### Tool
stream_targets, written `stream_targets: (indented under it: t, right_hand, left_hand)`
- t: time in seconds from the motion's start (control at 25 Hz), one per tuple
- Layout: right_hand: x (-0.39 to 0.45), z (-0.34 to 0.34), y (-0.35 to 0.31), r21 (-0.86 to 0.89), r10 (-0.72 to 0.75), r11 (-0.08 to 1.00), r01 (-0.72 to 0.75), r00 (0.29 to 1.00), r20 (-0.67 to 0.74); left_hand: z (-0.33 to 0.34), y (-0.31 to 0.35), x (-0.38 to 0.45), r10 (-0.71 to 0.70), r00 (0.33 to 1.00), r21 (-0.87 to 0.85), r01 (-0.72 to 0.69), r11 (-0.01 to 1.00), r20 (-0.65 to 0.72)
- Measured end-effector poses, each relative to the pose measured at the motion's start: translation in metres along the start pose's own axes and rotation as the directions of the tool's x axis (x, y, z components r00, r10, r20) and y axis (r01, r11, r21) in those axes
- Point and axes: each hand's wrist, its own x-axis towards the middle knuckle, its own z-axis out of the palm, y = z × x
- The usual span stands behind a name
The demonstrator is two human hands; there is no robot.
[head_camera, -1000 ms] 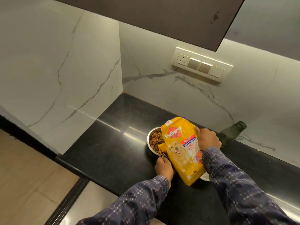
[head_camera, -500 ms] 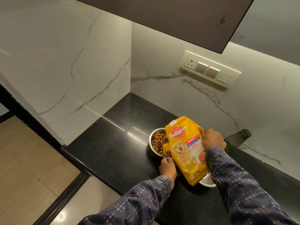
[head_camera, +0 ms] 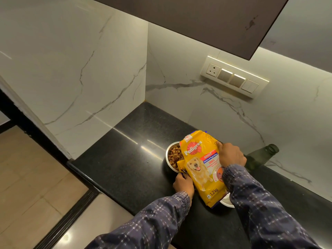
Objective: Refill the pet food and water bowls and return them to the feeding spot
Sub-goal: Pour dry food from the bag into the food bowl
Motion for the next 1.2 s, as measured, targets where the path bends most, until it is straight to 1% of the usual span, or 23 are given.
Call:
stream_targets:
  t: [0.16,0.28,0.4,0.48,0.56,0.68,0.72,0.84,0.92,1.0,1.04,1.08,1.12,1.2]
  right_hand:
    - [-0.008,0.004,0.012,0.124,0.056,0.991,-0.054,0.998,-0.013]
    - [-0.02,0.014,0.033,0.282,0.115,0.953,-0.114,0.993,0.012]
    - [-0.037,0.023,0.046,0.398,0.127,0.909,-0.128,0.991,0.029]
    - [-0.05,0.024,0.051,0.492,0.118,0.863,-0.112,0.993,0.019]
    - [-0.063,0.026,0.056,0.598,0.127,0.793,-0.117,0.992,0.025]
    - [-0.082,0.041,0.064,0.747,0.161,0.655,-0.11,0.987,0.004]
    - [-0.089,0.045,0.066,0.802,0.179,0.589,-0.104,0.984,-0.003]
    - [-0.115,0.053,0.068,0.937,0.21,0.343,-0.06,0.978,-0.014]
    - [-0.13,0.053,0.066,0.981,0.245,0.184,-0.058,0.969,0.012]
    - [-0.14,0.054,0.062,0.999,0.29,0.027,-0.043,0.956,0.033]
    - [-0.143,0.057,0.062,0.999,0.312,-0.034,-0.028,0.949,0.037]
    - [-0.147,0.062,0.063,0.998,0.324,-0.057,-0.022,0.945,0.039]
    - [-0.15,0.068,0.063,0.999,0.327,-0.043,-0.025,0.944,0.038]
    - [-0.159,0.086,0.068,0.999,0.315,-0.003,-0.051,0.948,0.049]
  left_hand:
    - [-0.005,0.003,0.0,0.054,0.999,0.039,-0.054,0.998,-0.004]
    - [-0.011,-0.004,0.003,0.131,0.991,0.061,-0.132,0.989,0.015]
    - [-0.02,-0.01,0.004,0.188,0.981,0.095,-0.191,0.977,0.041]
    - [-0.028,-0.012,0.002,0.245,0.968,0.112,-0.249,0.962,0.052]
    - [-0.037,-0.012,0.002,0.303,0.951,0.15,-0.309,0.939,0.066]
    - [-0.05,-0.011,0.001,0.442,0.894,0.171,-0.449,0.877,0.08]
    - [-0.053,-0.011,0.0,0.495,0.865,0.175,-0.502,0.847,0.084]
    - [-0.065,-0.012,-0.004,0.628,0.765,0.151,-0.644,0.75,0.141]
    - [-0.075,-0.007,-0.009,0.708,0.685,0.195,-0.728,0.657,0.172]
    - [-0.088,0.002,-0.021,0.795,0.571,0.245,-0.817,0.523,0.207]
    - [-0.095,0.008,-0.027,0.843,0.489,0.284,-0.86,0.424,0.222]
    - [-0.102,0.015,-0.031,0.888,0.399,0.333,-0.889,0.314,0.23]
    - [-0.109,0.022,-0.033,0.921,0.316,0.388,-0.897,0.212,0.229]
    - [-0.121,0.036,-0.033,0.946,0.194,0.455,-0.889,0.057,0.26]
